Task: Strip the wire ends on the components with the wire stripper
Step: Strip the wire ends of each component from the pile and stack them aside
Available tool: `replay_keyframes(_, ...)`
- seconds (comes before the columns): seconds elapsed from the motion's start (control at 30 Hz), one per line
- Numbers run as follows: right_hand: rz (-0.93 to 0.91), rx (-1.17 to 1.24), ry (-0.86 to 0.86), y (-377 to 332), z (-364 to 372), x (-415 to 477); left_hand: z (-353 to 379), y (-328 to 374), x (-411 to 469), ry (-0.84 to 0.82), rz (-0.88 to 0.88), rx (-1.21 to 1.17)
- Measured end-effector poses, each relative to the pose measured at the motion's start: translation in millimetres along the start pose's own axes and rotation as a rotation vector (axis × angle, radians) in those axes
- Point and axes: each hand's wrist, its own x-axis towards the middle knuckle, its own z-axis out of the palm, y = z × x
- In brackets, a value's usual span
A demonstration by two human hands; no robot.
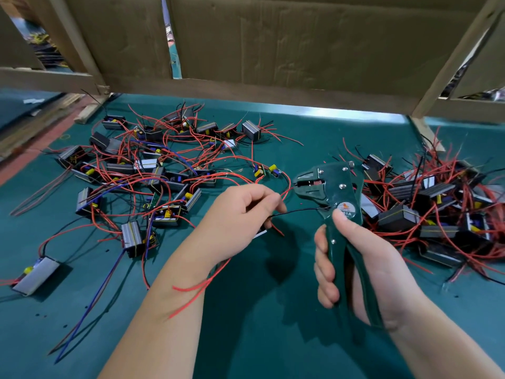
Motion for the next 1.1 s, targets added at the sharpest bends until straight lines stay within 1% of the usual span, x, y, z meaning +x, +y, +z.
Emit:
replay_keyframes(0.07,-0.015,-0.039,-0.025,-2,-4,-3,2,-1,-1,-0.01,0.007,0.052)
replay_keyframes(0.13,-0.074,-0.066,-0.034,-7,-9,-4,3,-4,0,0.001,0.011,0.183)
replay_keyframes(0.17,-0.103,-0.059,-0.028,-9,-12,-4,3,-6,1,0.016,0.008,0.237)
replay_keyframes(0.2,-0.128,-0.033,-0.024,-12,-14,-4,2,-7,2,0.036,0.001,0.243)
replay_keyframes(0.3,-0.18,0.074,-0.027,-13,-18,-4,3,-8,4,0.09,-0.01,0.107)
replay_keyframes(0.37,-0.187,0.116,-0.008,-10,-17,-3,6,-6,4,0.099,-0.002,0.065)
replay_keyframes(0.5,-0.198,0.126,-0.018,-1,-8,0,10,-4,2,0.078,0.005,-0.01)
replay_keyframes(0.57,-0.192,0.123,-0.025,3,-5,1,13,-1,1,0.077,-0.006,-0.118)
replay_keyframes(0.6,-0.177,0.124,-0.055,5,-4,1,15,1,1,0.085,-0.005,-0.203)
replay_keyframes(0.73,-0.043,0.143,-0.283,9,-1,-1,27,8,1,0.146,-0.034,-0.54)
replay_keyframes(0.8,-0.022,0.132,-0.305,11,1,-1,31,10,2,0.211,-0.041,-0.64)
replay_keyframes(0.9,-0.013,0.112,-0.31,12,4,0,26,5,6,0.379,-0.032,-0.624)
replay_keyframes(1.0,0.011,0.089,-0.324,11,3,-1,10,-1,11,0.515,-0.024,-0.732)
replay_keyframes(1.1,0.033,0.073,-0.36,9,0,-4,-8,-3,13,0.662,-0.004,-0.773)
